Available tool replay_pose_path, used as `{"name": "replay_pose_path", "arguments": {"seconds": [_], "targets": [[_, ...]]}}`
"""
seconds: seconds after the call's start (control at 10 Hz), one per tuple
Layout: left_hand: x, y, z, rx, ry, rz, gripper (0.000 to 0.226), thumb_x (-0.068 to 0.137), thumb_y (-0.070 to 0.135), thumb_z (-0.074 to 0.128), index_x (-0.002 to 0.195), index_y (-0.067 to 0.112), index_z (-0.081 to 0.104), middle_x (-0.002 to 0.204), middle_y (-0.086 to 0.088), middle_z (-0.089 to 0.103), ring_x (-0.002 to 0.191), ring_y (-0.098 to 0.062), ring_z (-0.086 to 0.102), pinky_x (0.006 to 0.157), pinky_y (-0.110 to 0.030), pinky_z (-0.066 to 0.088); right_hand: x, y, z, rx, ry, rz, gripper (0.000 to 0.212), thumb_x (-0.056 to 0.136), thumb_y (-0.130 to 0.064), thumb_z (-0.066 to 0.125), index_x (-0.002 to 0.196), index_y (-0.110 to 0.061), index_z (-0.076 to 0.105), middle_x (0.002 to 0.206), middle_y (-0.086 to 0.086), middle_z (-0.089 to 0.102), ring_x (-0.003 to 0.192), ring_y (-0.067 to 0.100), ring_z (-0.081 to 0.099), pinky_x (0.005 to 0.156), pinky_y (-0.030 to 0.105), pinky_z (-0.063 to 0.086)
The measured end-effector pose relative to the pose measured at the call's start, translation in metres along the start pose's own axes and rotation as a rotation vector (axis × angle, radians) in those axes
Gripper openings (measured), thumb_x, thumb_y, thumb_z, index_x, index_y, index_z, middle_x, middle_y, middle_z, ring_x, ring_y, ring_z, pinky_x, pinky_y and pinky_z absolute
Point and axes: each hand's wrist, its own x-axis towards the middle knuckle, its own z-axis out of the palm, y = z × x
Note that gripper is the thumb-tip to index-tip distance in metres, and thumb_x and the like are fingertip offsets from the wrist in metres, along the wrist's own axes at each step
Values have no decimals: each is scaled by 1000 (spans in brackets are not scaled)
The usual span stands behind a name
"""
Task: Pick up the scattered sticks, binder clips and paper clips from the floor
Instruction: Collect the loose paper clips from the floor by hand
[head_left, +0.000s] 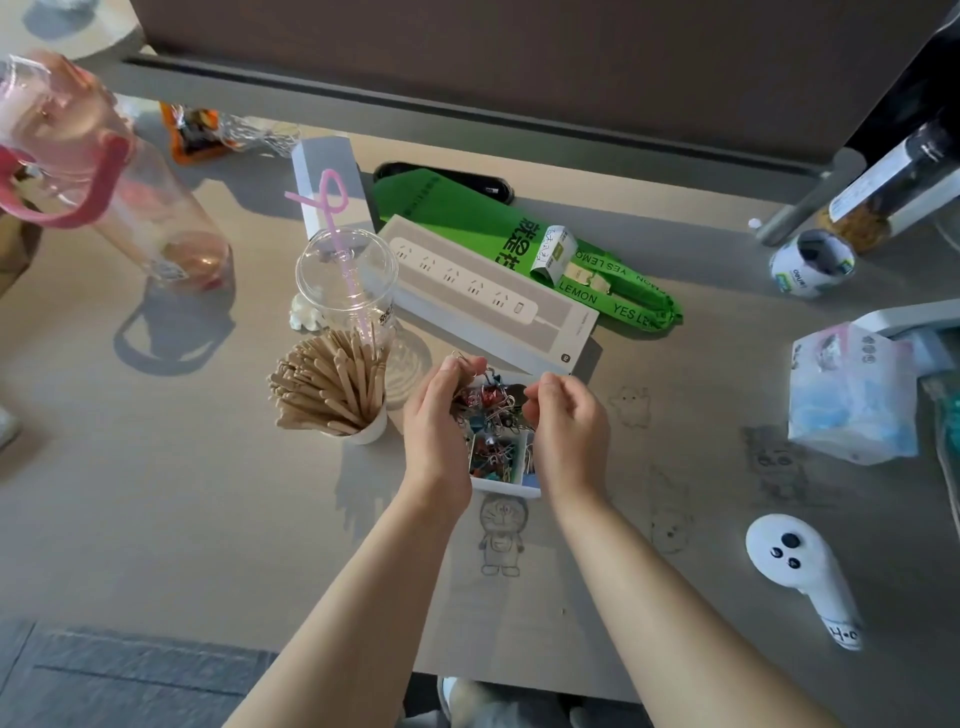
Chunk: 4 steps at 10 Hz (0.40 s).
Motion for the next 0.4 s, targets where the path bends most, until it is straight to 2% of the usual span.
{"name": "replay_pose_path", "arguments": {"seconds": [0.1, 0.2, 0.3, 0.4], "targets": [[-3, 5, 1, 69, -23, -39, 24, 80, 41, 54, 72, 30, 74, 94, 3, 65, 99, -18, 55, 99, -43, 40, 0, -3, -3, -1, -11, 0, 31, 95, -20, 48, 65, -23, 57, 64, -3, 60, 65, 14, 55, 66, 35, 49], [-7, 12, 2, 149, -49, -13, 20, 80, 41, 55, 74, 29, 71, 97, 6, 64, 105, -16, 54, 95, -36, 37, 0, -6, -6, -8, -12, -13, 31, 96, -22, 47, 67, -20, 58, 65, -2, 61, 66, 16, 57, 68, 40, 51], [-9, 16, 5, 185, 11, 18, 22, 96, 26, 53, 79, 22, 67, 84, 8, 65, 79, -1, 59, 72, -17, 43, 0, -8, -8, 7, -14, -21, 32, 96, -22, 47, 66, -20, 58, 66, 0, 62, 68, 19, 58, 70, 41, 51], [-10, 16, 4, 279, 45, 62, 21, 95, 26, 56, 80, 24, 70, 75, 12, 67, 70, 2, 58, 67, -16, 45, -2, -11, -10, 21, -10, -21, 33, 97, -23, 47, 66, -20, 58, 68, 3, 64, 71, 24, 61, 70, 40, 51]]}}
